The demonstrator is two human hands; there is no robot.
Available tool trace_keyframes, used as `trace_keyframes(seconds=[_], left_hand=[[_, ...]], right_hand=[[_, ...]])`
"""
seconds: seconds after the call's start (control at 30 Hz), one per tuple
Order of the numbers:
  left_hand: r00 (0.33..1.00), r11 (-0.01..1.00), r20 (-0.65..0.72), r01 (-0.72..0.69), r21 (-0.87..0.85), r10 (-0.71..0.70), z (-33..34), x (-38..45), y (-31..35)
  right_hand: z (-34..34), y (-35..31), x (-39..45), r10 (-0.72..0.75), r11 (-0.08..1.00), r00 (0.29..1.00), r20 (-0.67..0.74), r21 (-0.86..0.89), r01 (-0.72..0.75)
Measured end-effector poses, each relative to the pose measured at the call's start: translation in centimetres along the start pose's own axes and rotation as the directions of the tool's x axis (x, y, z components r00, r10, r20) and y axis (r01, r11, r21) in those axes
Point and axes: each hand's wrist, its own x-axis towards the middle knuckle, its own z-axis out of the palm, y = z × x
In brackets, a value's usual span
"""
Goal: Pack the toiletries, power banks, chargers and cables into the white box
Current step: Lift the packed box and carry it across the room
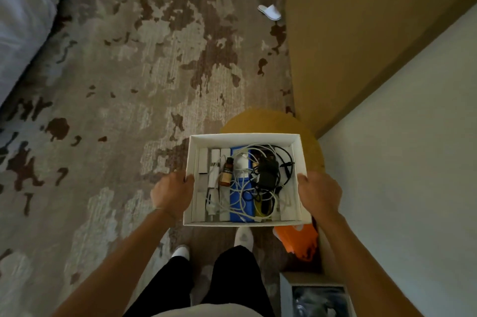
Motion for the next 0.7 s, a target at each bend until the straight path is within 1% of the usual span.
trace_keyframes(seconds=[0.1, 0.17, 0.33, 0.53, 0.7], left_hand=[[1.000, 0.999, 0.024, 0.006, 0.032, -0.007, 2.1, 2.3, 3.0], [0.999, 0.998, 0.042, -0.014, 0.053, 0.011, 3.5, 4.1, 4.5], [0.998, 0.988, 0.061, -0.045, 0.151, 0.036, 7.8, 8.7, 6.8], [0.994, 0.981, 0.089, -0.079, 0.179, 0.064, 12.3, 12.8, 8.1], [0.989, 0.967, 0.113, -0.123, 0.225, 0.099, 14.7, 14.4, 8.9]], right_hand=[[1.4, 2.0, 4.0, 0.006, 1.000, 1.000, 0.020, -0.016, -0.006], [2.5, 3.1, 6.6, 0.015, 1.000, 0.999, 0.034, -0.026, -0.014], [5.8, 5.6, 11.7, -0.007, 1.000, 0.998, 0.055, -0.007, 0.008], [9.6, 8.2, 15.5, 0.011, 1.000, 0.996, 0.086, -0.002, -0.011], [11.1, 9.7, 16.9, 0.023, 1.000, 0.996, 0.090, -0.003, -0.023]])
